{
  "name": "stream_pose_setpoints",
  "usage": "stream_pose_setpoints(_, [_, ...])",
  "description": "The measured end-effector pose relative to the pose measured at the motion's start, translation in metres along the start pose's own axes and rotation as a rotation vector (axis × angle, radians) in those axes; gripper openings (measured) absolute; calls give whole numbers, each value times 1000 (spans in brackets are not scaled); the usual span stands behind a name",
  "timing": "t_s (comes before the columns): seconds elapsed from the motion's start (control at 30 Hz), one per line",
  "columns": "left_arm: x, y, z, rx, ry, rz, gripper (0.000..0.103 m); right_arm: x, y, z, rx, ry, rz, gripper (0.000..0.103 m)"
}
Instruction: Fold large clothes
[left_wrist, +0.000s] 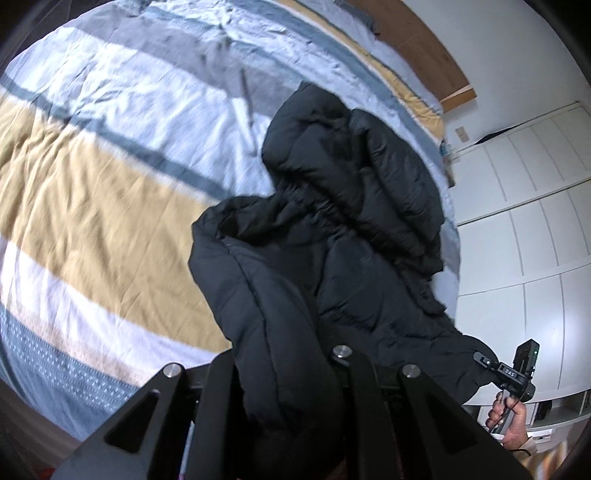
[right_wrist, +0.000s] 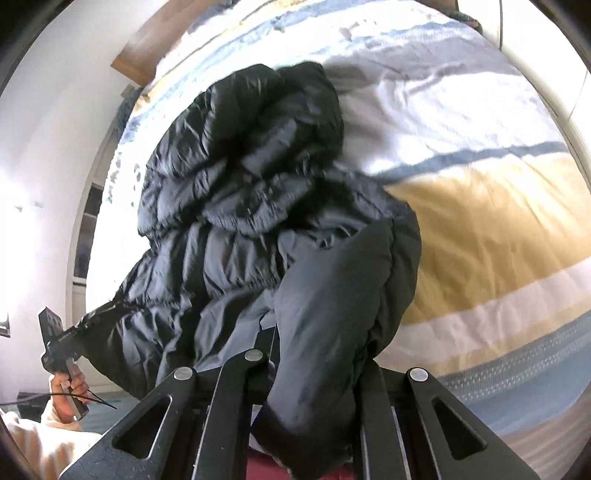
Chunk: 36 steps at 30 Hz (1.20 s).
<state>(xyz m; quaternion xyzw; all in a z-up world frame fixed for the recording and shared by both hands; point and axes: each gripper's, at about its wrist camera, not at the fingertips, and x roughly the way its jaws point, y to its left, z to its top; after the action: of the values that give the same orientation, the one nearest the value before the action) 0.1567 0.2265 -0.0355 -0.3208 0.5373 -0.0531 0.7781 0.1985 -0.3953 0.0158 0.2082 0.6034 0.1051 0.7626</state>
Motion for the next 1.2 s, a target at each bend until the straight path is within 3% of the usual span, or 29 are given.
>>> stream_pose_setpoints(0.4, [-38, -24, 66, 19, -121, -57, 11, -39, 26, 64, -11, -157, 68, 10])
stream_pose_setpoints(0.7, [-29, -51, 157, 0, -196, -105, 12, -39, 36, 149, 71, -247, 79, 10])
stream_pose_setpoints(0.97, [30, -69, 256, -37, -176, -34, 12, -3, 33, 240, 227, -255, 53, 11])
stream_pose_setpoints(1.2, [124, -59, 328, -139, -107, 39, 15, 67, 22, 314, 281, -189, -34, 12])
